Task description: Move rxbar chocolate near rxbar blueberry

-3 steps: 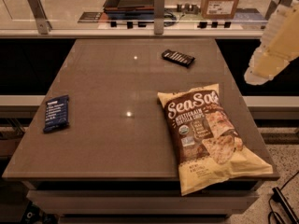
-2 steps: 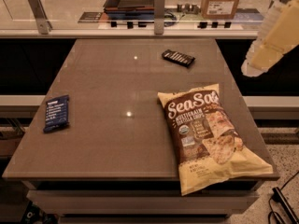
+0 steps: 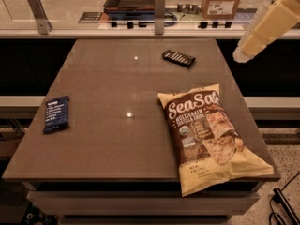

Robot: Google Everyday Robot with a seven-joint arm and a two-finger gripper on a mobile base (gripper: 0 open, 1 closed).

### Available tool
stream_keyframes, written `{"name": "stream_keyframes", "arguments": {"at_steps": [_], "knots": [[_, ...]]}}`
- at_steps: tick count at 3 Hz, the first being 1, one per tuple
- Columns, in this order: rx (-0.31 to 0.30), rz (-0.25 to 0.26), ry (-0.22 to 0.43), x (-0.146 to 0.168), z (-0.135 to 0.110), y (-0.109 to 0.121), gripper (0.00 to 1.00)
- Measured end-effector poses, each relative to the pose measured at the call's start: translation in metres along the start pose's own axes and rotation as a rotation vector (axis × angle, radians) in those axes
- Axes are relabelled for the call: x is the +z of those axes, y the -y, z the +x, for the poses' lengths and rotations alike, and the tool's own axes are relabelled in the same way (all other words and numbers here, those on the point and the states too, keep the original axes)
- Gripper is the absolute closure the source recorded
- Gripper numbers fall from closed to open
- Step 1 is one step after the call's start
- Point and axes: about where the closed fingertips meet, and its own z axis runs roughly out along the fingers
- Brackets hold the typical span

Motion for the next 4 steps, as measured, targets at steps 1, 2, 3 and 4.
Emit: {"name": "stream_keyframes", "arguments": {"at_steps": [1, 2, 3, 4], "knots": [[0.069, 0.019, 0.026, 0.023, 0.017, 0.012, 0.0], [0.129, 0.047, 0.039, 0.047, 0.037, 0.012, 0.0], [0.129, 0.047, 0.039, 0.047, 0.037, 0.012, 0.0], [0.153, 0.071, 0.084, 0.053, 0.04, 0.027, 0.0]]}}
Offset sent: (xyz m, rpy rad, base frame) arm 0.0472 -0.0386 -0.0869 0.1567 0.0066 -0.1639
